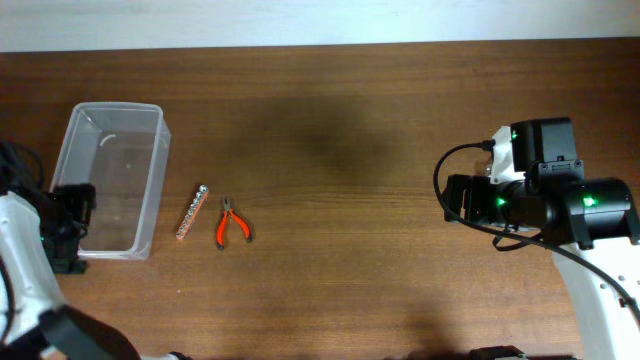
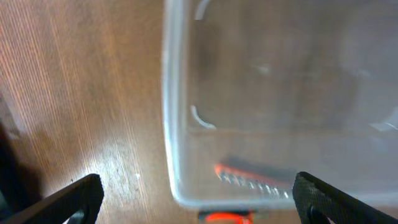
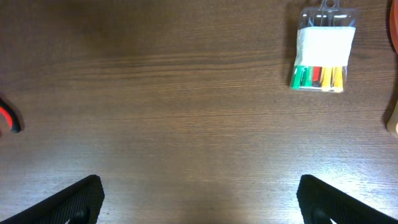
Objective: Pack container
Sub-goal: 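Lower the left gripper onto the container's right rim and grasp it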
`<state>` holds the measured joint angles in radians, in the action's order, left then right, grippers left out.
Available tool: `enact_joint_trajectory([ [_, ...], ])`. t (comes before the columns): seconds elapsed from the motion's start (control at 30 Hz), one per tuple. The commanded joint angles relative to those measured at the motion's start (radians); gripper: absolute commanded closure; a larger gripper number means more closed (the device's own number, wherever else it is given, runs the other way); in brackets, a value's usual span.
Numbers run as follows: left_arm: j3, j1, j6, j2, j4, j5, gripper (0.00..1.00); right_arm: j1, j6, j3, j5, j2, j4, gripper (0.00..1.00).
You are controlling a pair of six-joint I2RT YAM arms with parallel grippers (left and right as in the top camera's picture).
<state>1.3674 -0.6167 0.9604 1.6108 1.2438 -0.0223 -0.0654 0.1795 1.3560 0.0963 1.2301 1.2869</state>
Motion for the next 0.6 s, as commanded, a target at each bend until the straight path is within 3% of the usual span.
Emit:
enact_joint_trajectory([
  [0.0,-0.061,-0.020,0.049,0.050,-0.031,0.042,0.01,-0.006,-0.008,0.019,0.005,0.005,0.000,0.01],
  [0.33,-0.090,-0.021,0.048,0.161,-0.124,0.203,0.01,-0.006,-0.007,0.019,0.005,0.005,0.000,0.01],
  [0.57,-0.090,-0.020,0.048,0.210,-0.160,0.202,0.04,-0.006,-0.007,0.019,0.005,0.005,0.000,0.01],
])
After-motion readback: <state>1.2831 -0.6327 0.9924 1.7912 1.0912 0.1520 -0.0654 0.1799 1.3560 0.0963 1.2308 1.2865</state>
